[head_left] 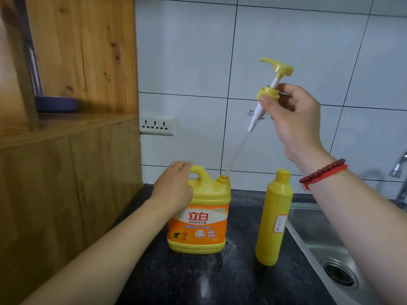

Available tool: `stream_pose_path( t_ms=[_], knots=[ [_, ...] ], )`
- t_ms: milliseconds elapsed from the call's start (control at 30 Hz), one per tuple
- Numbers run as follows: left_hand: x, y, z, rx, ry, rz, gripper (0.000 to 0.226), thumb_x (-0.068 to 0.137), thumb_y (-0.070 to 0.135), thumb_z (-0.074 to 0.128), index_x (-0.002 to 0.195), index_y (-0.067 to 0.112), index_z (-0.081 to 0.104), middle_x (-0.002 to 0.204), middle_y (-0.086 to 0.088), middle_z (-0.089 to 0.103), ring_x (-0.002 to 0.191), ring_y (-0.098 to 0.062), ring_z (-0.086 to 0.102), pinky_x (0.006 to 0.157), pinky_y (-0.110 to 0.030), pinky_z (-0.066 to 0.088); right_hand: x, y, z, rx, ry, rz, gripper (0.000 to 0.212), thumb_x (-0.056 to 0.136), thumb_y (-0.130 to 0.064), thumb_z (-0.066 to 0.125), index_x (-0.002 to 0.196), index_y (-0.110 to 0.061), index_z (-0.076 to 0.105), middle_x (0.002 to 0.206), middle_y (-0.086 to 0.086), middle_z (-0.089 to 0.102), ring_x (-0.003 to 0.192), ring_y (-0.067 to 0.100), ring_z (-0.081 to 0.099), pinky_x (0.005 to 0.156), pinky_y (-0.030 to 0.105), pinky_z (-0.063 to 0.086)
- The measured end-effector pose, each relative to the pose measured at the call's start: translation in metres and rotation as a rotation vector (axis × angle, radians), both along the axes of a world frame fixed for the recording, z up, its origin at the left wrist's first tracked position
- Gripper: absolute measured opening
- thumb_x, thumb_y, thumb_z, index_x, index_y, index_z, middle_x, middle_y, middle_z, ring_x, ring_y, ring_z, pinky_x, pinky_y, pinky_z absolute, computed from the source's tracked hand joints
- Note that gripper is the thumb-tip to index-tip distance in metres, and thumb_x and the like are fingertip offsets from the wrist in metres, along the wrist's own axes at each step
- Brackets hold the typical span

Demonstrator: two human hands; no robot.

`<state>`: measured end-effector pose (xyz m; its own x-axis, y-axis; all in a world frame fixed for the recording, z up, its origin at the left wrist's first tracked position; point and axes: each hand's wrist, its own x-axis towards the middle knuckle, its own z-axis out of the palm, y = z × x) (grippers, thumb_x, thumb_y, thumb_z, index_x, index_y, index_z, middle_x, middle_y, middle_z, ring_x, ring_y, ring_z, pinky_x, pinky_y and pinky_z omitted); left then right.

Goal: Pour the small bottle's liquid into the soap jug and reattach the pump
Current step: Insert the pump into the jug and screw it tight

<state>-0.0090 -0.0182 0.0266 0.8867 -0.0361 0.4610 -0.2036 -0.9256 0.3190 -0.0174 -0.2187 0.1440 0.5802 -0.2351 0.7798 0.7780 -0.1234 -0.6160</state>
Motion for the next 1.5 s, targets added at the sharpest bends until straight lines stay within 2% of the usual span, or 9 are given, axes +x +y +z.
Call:
stream_pose_path(
  t_ms=[133, 267, 467, 833, 1067, 1233, 1500],
  knots=[
    [0.001, 0.0, 0.0, 0.004, -0.004, -0.001, 0.061, 0.086, 0.008, 0.042, 0.143, 0.017, 0.022, 0.151, -0.001, 0.024, 0.138, -0.017, 0.021, 0.109, -0.031, 0.025, 0.005, 0.005, -0.003, -0.035, 0.015, -0.019, 0.016, 0.075, -0.019, 0.071, 0.081, -0.03, 0.062, 0.081, -0.01, 0.068, 0.076, 0.011, 0.064, 0.076, 0.028, 0.055],
    [0.002, 0.001, -0.001, -0.004, -0.02, 0.004, 0.06, 0.086, 0.008, 0.043, 0.142, 0.018, 0.023, 0.151, 0.0, 0.025, 0.138, -0.017, 0.022, 0.108, -0.031, 0.027, 0.013, 0.012, -0.005, -0.081, 0.04, -0.039, 0.016, 0.075, -0.019, 0.071, 0.081, -0.03, 0.061, 0.081, -0.006, 0.068, 0.077, 0.013, 0.064, 0.079, 0.034, 0.055],
    [0.003, 0.001, -0.004, -0.014, -0.039, -0.001, 0.059, 0.087, 0.006, 0.042, 0.142, 0.018, 0.023, 0.15, 0.0, 0.025, 0.138, -0.017, 0.022, 0.108, -0.03, 0.026, 0.027, 0.02, -0.013, -0.133, 0.1, -0.038, 0.018, 0.075, -0.018, 0.071, 0.091, -0.02, 0.063, 0.083, -0.006, 0.068, 0.075, 0.009, 0.062, 0.072, 0.019, 0.05],
    [0.006, 0.001, -0.006, -0.033, -0.058, 0.006, 0.06, 0.086, 0.006, 0.044, 0.141, 0.018, 0.025, 0.149, 0.0, 0.027, 0.137, -0.017, 0.023, 0.108, -0.031, 0.026, 0.045, 0.028, -0.048, -0.242, 0.21, -0.038, 0.017, 0.075, -0.024, 0.072, 0.09, -0.023, 0.063, 0.092, -0.001, 0.07, 0.085, 0.015, 0.063, 0.078, 0.027, 0.051],
    [0.006, 0.001, -0.008, -0.046, -0.075, 0.013, 0.06, 0.085, 0.005, 0.044, 0.141, 0.019, 0.026, 0.149, 0.0, 0.028, 0.135, -0.017, 0.024, 0.107, -0.03, 0.027, 0.055, 0.03, -0.073, -0.289, 0.289, -0.037, 0.029, 0.076, -0.028, 0.071, 0.102, -0.018, 0.063, 0.099, 0.0, 0.069, 0.091, 0.014, 0.063, 0.08, 0.025, 0.05],
    [0.007, 0.0, -0.009, -0.053, -0.078, 0.021, 0.061, 0.085, 0.005, 0.046, 0.141, 0.019, 0.026, 0.149, -0.001, 0.028, 0.136, -0.018, 0.025, 0.107, -0.031, 0.028, 0.059, 0.03, -0.086, -0.304, 0.324, -0.041, 0.031, 0.076, -0.03, 0.071, 0.104, -0.018, 0.063, 0.101, -0.001, 0.067, 0.091, 0.013, 0.061, 0.075, 0.019, 0.046],
    [0.007, -0.001, -0.01, -0.068, -0.079, 0.025, 0.062, 0.085, 0.004, 0.046, 0.141, 0.02, 0.025, 0.149, 0.0, 0.027, 0.136, -0.018, 0.025, 0.107, -0.031, 0.028, 0.059, 0.03, -0.103, -0.344, 0.352, -0.059, 0.033, 0.077, -0.029, 0.07, 0.106, -0.016, 0.062, 0.099, -0.001, 0.066, 0.09, 0.015, 0.06, 0.075, 0.022, 0.047]
  ],
)
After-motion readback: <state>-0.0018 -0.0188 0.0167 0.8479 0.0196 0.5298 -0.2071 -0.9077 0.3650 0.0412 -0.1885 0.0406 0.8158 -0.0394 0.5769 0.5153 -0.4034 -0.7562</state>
